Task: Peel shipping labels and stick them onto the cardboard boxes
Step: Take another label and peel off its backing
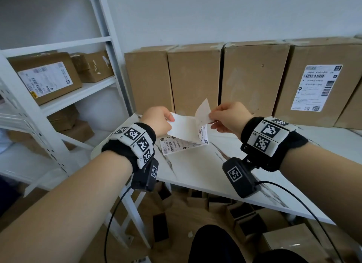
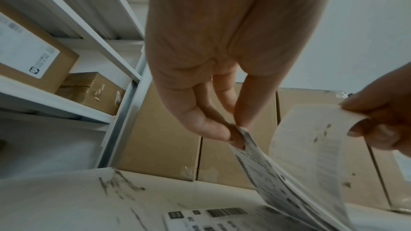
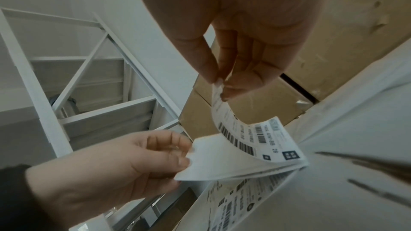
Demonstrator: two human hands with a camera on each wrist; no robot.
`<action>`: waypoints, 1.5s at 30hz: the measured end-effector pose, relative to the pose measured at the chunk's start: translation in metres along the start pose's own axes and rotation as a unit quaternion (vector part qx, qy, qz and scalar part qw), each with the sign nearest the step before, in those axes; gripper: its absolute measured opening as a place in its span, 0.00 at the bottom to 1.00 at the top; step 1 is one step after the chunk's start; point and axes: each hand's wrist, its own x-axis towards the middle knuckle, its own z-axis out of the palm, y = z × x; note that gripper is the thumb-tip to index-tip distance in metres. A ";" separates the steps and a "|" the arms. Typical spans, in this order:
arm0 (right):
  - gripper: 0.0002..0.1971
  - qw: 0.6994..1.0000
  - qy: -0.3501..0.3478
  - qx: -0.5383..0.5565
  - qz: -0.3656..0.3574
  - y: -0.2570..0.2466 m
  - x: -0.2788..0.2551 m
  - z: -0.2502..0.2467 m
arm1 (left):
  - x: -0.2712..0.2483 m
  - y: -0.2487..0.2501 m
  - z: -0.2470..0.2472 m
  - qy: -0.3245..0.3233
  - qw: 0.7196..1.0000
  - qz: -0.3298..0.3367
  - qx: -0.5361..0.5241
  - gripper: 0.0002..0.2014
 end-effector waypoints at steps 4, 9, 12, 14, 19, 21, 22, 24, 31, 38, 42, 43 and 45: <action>0.05 1.000 0.027 -0.002 -0.003 -0.001 -0.001 -0.006 | 0.001 -0.006 -0.001 -0.025 0.996 -0.019 0.086 0.16; 0.09 0.998 0.059 0.013 0.003 -0.005 -0.002 -0.014 | 0.005 -0.017 -0.001 -0.059 0.985 -0.061 0.153 0.14; 0.08 0.997 0.073 0.026 0.002 -0.007 -0.005 -0.017 | 0.006 -0.022 -0.001 -0.076 0.974 -0.063 0.203 0.15; 0.08 0.996 0.083 0.030 -0.001 -0.008 -0.006 -0.018 | 0.006 -0.026 -0.001 -0.094 0.965 -0.064 0.237 0.10; 0.10 0.994 0.101 0.034 -0.010 -0.010 -0.008 -0.023 | 0.002 -0.029 -0.002 -0.123 0.949 -0.074 0.281 0.04; 0.09 0.995 0.091 0.027 -0.013 -0.010 -0.010 -0.023 | 0.003 -0.031 -0.001 -0.136 0.947 -0.068 0.284 0.16; 0.10 0.996 0.085 0.021 -0.018 -0.010 -0.012 -0.023 | 0.001 -0.029 -0.001 -0.143 0.947 -0.067 0.279 0.18; 0.11 0.997 0.076 0.006 -0.030 -0.009 -0.015 -0.023 | -0.002 -0.025 -0.002 -0.148 0.951 -0.062 0.264 0.11; 0.08 0.993 0.072 -0.048 -0.077 -0.012 -0.030 -0.024 | -0.020 0.010 -0.013 -0.055 0.976 -0.034 0.207 0.21; 0.07 0.968 0.122 -0.146 -0.166 -0.020 -0.054 -0.030 | -0.040 0.061 -0.021 -0.059 0.998 0.000 -0.032 0.24; 0.06 0.965 0.121 -0.144 -0.183 -0.022 -0.065 -0.042 | -0.048 0.074 -0.014 -0.064 0.985 0.007 -0.161 0.17; 0.06 0.964 0.124 -0.142 -0.189 -0.021 -0.067 -0.046 | -0.048 0.077 -0.013 -0.053 0.980 0.017 -0.189 0.15; 0.06 0.962 0.136 -0.136 -0.196 -0.022 -0.071 -0.054 | -0.049 0.086 -0.012 -0.041 0.970 0.024 -0.238 0.12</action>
